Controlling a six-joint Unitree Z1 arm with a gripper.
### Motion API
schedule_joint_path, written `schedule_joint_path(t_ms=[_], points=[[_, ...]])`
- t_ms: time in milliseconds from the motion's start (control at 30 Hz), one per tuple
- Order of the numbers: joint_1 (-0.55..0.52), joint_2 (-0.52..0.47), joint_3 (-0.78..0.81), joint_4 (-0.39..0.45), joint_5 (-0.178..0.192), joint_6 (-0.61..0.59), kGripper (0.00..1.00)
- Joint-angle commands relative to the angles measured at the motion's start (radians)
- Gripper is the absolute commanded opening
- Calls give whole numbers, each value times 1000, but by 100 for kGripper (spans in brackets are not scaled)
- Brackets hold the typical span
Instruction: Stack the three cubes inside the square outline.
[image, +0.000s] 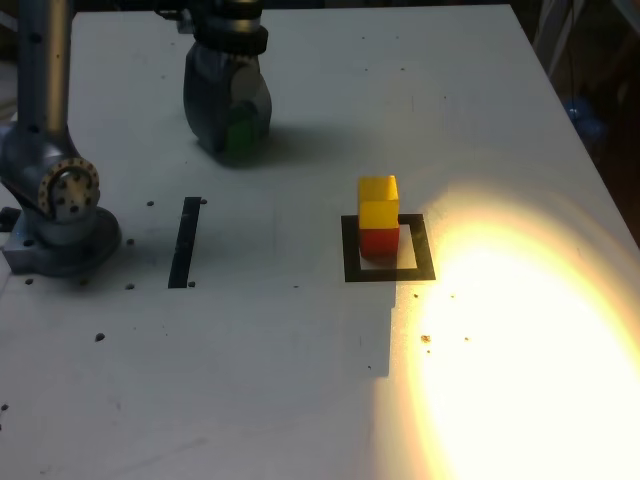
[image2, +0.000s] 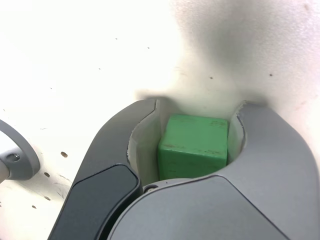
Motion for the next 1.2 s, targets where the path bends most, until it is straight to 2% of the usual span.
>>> schedule_joint_path(t_ms=[0, 133, 333, 567, 767, 967, 1167], points=[[-6, 9, -6, 8, -3, 4, 37], [-22, -1, -20, 24, -8, 9, 32], [-110, -33, -89, 115, -18, 9, 29], [-312, -88, -264, 265, -26, -1, 29], [-485, -117, -434, 415, -2, -38, 29], [-628, -85, -564, 509, 14, -102, 29], [-731, -5, -666, 547, 12, -151, 29]])
